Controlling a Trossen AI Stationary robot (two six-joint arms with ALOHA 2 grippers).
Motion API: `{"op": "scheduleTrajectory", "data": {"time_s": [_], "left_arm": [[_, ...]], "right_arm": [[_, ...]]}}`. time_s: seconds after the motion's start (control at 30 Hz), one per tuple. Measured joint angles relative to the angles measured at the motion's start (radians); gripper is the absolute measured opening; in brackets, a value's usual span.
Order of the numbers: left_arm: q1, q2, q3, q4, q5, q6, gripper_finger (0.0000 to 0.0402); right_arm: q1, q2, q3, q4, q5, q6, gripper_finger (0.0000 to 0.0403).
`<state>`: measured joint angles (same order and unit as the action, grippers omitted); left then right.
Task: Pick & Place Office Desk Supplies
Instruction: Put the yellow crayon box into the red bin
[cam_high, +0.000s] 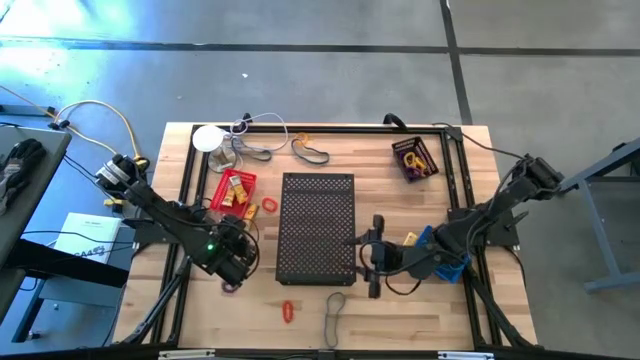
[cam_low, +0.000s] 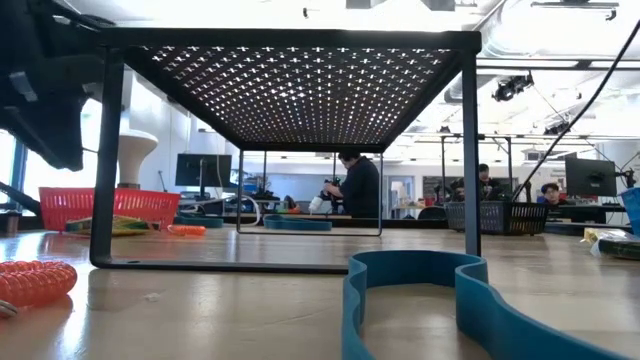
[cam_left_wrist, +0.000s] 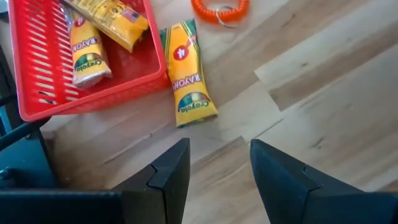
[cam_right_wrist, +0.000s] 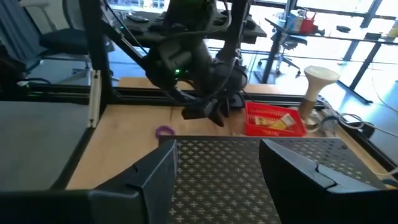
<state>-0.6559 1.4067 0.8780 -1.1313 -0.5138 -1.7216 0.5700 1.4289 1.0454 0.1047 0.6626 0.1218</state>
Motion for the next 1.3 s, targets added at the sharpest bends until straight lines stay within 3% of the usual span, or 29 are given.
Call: {"op": "scheduleTrajectory", "data": {"time_s": [0.33, 0.47, 0.67, 1.13, 1.3], "left_arm": [[-0.005, 0.001, -0.03, -0.004, 0.004, 0.05, 0.0161], [-0.013, 0.025, -0.049, -0.002, 0.007, 0.068, 0.0183], [-0.006, 0.081, -0.05, -0.017, 0.007, -0.024, 0.023], [-0.051, 0.096, -0.05, -0.002, -0.001, 0.039, 0.0236], [-0.053, 0.096, -0.05, 0.007, -0.017, 0.04, 0.0262]], "right_arm": [[0.038, 0.002, 0.001, 0.021, -0.01, -0.014, 0.0217], [0.05, 0.002, 0.001, 0.02, -0.011, -0.014, 0.0217], [0.06, 0.002, 0.001, 0.02, -0.01, -0.014, 0.0217], [0.059, 0.002, 0.001, 0.02, -0.011, -0.01, 0.0217], [0.059, 0.002, 0.001, 0.02, -0.011, -0.01, 0.0217]]}}
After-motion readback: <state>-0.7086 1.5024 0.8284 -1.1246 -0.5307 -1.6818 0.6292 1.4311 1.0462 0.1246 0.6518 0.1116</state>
